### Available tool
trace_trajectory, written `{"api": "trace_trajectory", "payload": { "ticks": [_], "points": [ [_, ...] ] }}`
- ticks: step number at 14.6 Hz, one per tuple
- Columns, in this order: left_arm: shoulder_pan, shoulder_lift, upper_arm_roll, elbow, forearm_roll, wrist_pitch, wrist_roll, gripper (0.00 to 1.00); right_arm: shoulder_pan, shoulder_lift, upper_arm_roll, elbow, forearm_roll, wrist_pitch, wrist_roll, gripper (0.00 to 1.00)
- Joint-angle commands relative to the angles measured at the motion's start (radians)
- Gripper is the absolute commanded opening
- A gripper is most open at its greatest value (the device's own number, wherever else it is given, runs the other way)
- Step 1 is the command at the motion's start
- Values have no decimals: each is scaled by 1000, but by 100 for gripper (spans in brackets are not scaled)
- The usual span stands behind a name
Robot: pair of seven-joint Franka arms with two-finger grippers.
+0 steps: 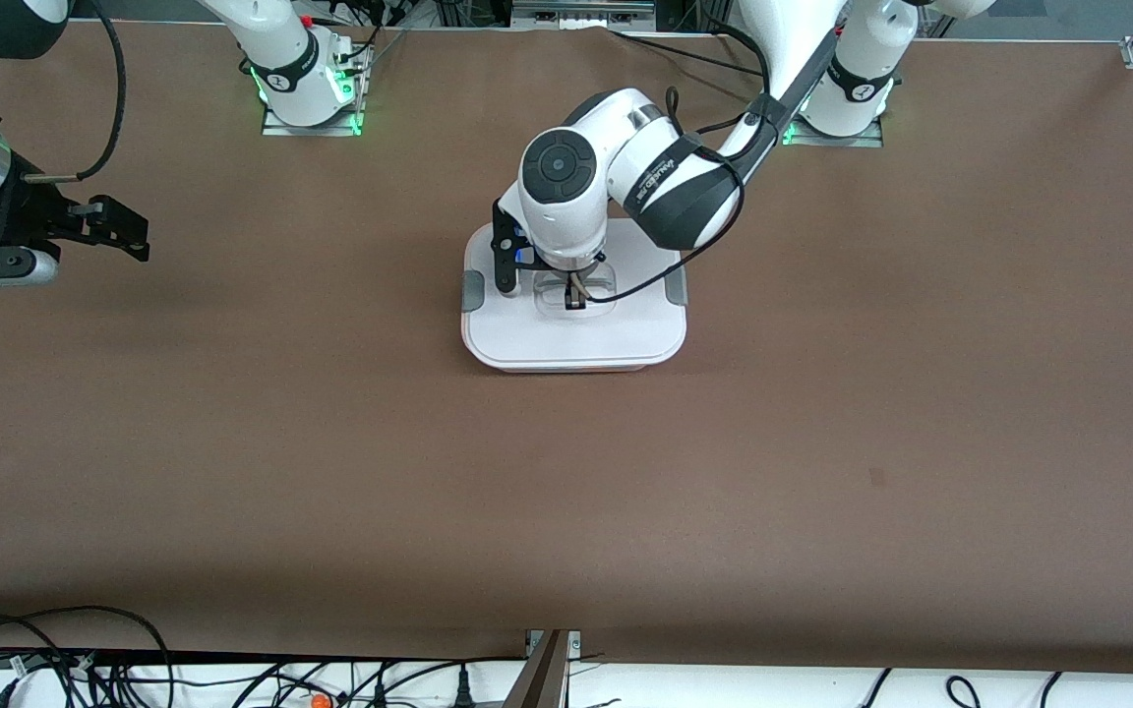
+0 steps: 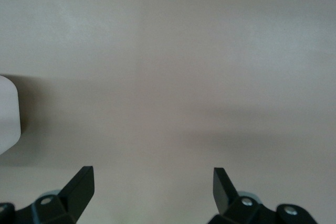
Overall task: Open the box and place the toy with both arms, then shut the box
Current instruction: 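Lower the lid onto the tub and press it down with the left gripper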
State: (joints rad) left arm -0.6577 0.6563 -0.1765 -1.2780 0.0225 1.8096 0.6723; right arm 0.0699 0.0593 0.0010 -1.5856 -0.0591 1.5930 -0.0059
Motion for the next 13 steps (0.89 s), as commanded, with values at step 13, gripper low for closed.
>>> {"api": "trace_trajectory", "payload": {
  "ticks": [13],
  "points": [
    [-25, -14, 12, -11, 8, -38, -26, 0, -16, 4, 11, 22, 67, -15, 9, 100]
  ]
}}
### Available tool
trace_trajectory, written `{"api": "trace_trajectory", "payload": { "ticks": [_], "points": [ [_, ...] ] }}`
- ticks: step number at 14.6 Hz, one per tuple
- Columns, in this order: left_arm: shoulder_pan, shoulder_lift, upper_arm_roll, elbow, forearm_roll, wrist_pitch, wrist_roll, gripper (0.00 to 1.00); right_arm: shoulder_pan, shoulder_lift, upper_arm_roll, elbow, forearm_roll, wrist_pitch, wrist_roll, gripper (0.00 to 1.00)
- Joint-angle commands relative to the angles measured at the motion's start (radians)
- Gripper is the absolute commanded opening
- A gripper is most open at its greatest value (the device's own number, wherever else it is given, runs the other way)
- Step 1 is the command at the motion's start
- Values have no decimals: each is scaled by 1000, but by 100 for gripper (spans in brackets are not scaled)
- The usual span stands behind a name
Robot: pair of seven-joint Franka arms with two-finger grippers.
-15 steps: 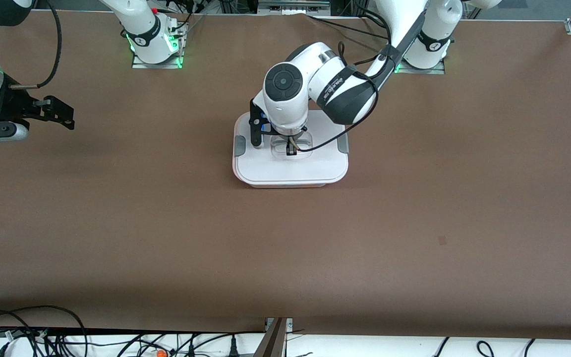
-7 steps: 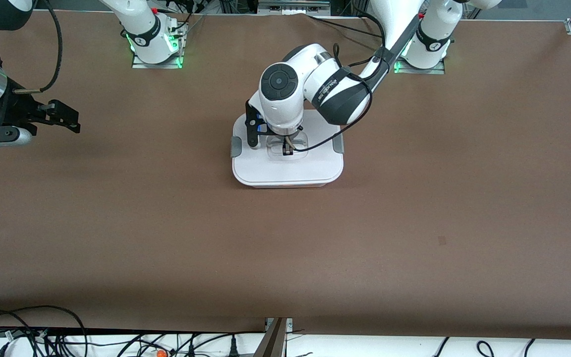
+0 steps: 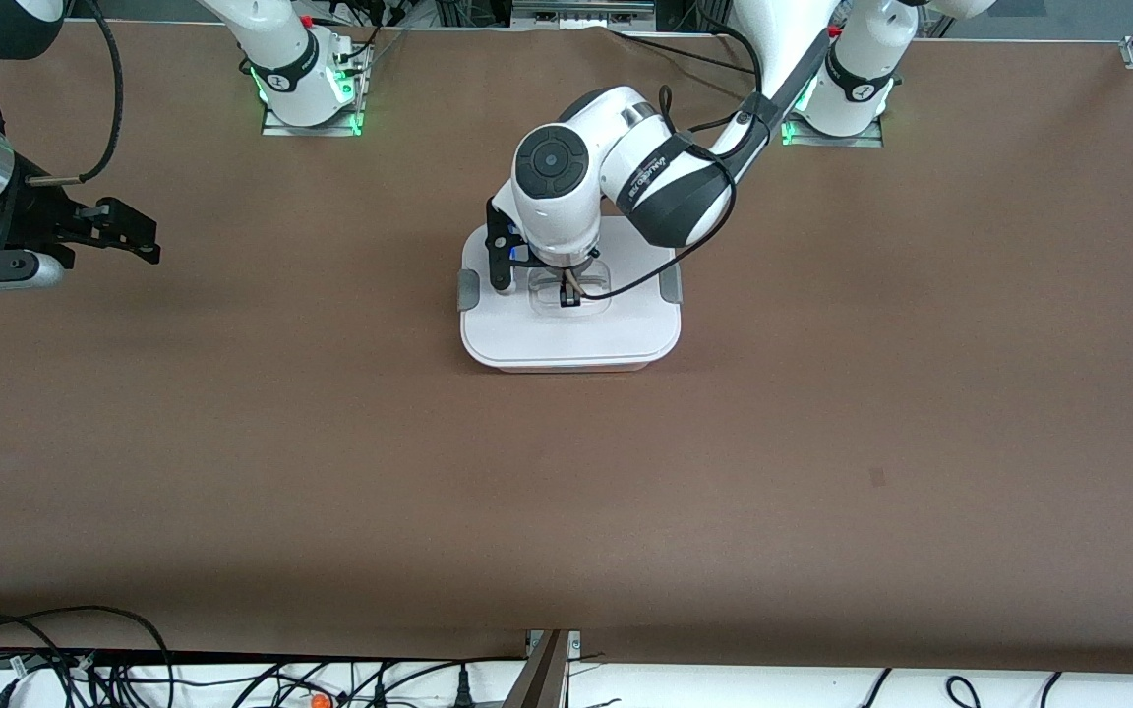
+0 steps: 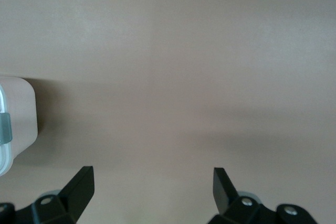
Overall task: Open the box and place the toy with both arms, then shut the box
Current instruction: 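Lower the lid onto the tub and press it down with the left gripper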
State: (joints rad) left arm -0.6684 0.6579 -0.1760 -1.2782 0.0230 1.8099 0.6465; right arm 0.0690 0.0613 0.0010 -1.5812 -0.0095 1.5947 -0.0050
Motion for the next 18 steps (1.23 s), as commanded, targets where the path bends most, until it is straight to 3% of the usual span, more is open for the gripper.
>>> {"api": "trace_trajectory", "payload": {
  "ticks": [1, 14, 15, 16, 18],
  "points": [
    [-13, -21, 12, -13, 9, -55, 1, 0, -15, 2, 11, 18, 17, -15, 8, 100],
    [-23, -14, 10, -24, 40, -47, 2, 0, -15, 3, 8, 18, 17, -10, 8, 100],
    [-22, -15, 12, -17, 40, -50, 1, 69, -15, 3, 8, 18, 17, -10, 8, 100],
    [-20, -20, 13, -6, 34, -57, -11, 100, -15, 3, 8, 18, 17, -10, 8, 100],
    [-14, -30, 19, 25, 23, -67, -11, 100, -15, 3, 8, 18, 17, -10, 8, 100]
  ]
}}
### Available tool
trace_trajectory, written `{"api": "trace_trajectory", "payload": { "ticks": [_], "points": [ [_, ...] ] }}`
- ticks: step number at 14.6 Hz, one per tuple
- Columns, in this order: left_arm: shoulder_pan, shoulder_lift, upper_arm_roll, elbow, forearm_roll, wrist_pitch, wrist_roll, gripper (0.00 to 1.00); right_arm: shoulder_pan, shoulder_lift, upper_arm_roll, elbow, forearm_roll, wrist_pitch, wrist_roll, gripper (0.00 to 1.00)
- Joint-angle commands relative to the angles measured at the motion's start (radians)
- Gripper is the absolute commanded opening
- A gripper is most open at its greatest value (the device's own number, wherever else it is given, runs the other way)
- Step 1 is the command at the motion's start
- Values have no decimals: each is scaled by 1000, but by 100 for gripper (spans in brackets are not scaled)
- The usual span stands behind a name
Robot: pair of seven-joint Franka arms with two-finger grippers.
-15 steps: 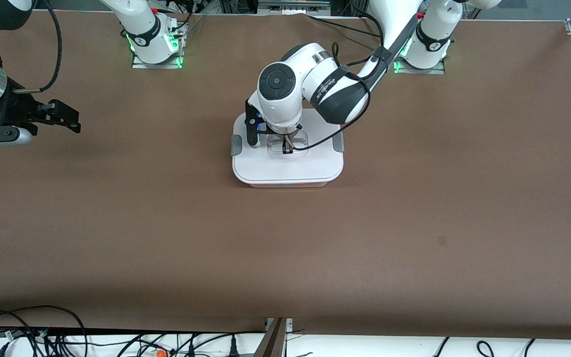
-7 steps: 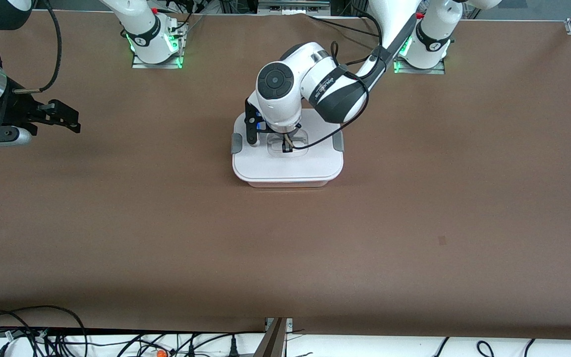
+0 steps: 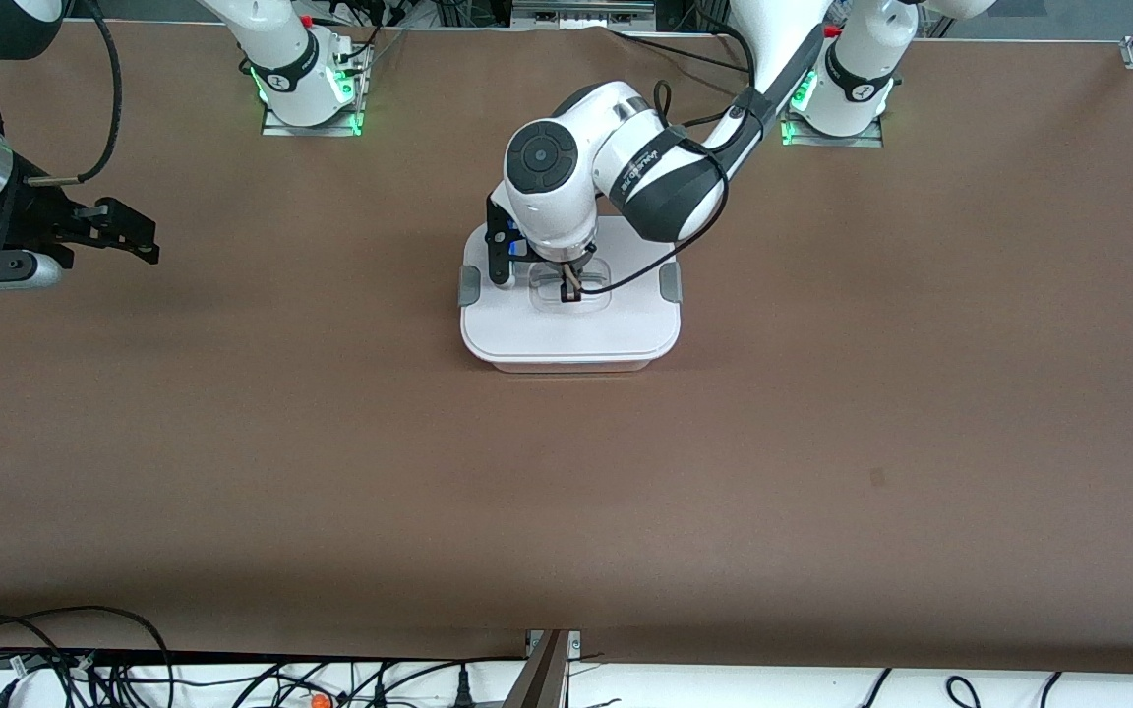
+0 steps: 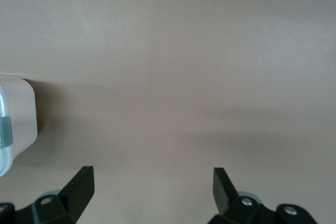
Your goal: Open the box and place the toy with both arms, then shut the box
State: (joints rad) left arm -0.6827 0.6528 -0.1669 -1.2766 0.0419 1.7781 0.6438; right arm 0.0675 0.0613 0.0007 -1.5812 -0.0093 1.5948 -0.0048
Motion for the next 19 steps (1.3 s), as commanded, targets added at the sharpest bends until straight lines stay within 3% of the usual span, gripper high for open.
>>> {"api": "trace_trajectory", "payload": {
  "ticks": [1, 5, 9, 13, 16, 19],
  "points": [
    [3, -27, 12, 46, 3, -75, -10, 100, -14, 3, 8, 18, 17, -10, 8, 100],
    [84, -41, 12, 137, 1, -147, -25, 100, -15, 5, 4, 18, 18, -9, 8, 100],
    [193, -84, 26, 143, 13, -149, -67, 100, -15, 5, 4, 18, 18, -6, 8, 100],
    [354, -85, 24, 143, 12, -160, -58, 100, -15, 5, 4, 18, 18, -6, 8, 100],
    [494, -140, 30, 141, 16, -166, -59, 100, -15, 5, 4, 18, 18, -6, 8, 100],
    [589, -191, 81, 132, 12, -154, -55, 100, -15, 5, 4, 18, 18, -7, 8, 100]
  ]
}}
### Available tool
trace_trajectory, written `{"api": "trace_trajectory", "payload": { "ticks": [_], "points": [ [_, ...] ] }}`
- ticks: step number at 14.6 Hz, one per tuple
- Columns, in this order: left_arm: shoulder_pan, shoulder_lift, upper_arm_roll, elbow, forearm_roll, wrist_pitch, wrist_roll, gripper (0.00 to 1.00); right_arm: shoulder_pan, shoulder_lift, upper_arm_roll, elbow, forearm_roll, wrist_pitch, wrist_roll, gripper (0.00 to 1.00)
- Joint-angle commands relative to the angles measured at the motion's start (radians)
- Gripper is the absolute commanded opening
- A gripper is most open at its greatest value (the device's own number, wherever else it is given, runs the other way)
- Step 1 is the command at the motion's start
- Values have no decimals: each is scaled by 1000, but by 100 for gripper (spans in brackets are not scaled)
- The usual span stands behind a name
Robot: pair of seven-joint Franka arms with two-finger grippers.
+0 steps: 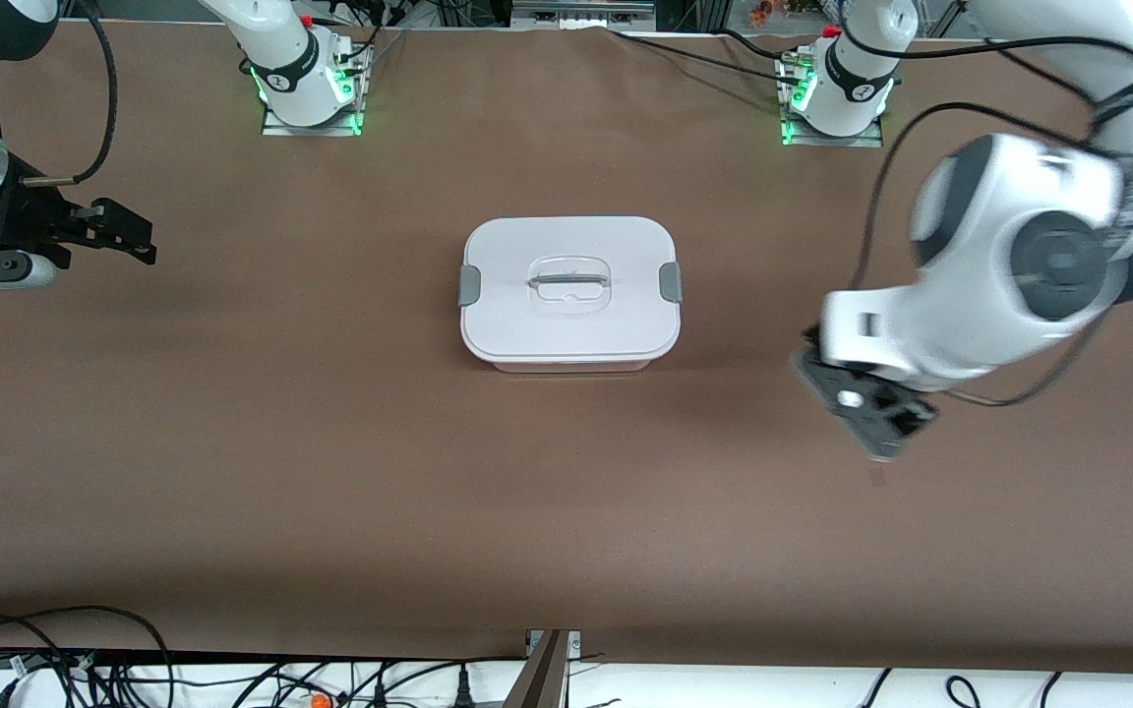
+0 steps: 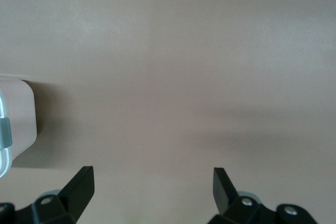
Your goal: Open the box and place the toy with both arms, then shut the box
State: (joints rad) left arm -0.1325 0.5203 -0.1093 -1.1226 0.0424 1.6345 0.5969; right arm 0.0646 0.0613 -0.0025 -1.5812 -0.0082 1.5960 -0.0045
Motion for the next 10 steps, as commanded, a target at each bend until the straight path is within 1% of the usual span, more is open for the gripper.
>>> {"api": "trace_trajectory", "payload": {
  "ticks": [1, 3, 4, 5, 7, 9, 10],
  "points": [
    [40, -90, 55, -35, 13, -5, -8, 100, -12, 5, 7, 18, 17, -8, 8, 100],
    [44, -159, 82, -80, 46, -4, -19, 100, -12, 5, 7, 17, 17, -10, 8, 100],
    [53, -202, 86, -103, 75, -4, -32, 100, -12, 5, 7, 18, 17, -11, 8, 100],
    [76, -236, 86, -129, 77, -5, -64, 100, -12, 5, 7, 17, 17, -13, 8, 100],
    [119, -273, 86, -144, 65, -14, -200, 100, -12, 5, 7, 16, 17, -14, 8, 100],
    [137, -311, 88, -183, 8, -50, -329, 100, -12, 5, 7, 16, 17, -14, 8, 100],
    [145, -330, 101, -200, -13, -70, -401, 100, -12, 5, 6, 16, 17, -14, 8, 100]
  ]
}}
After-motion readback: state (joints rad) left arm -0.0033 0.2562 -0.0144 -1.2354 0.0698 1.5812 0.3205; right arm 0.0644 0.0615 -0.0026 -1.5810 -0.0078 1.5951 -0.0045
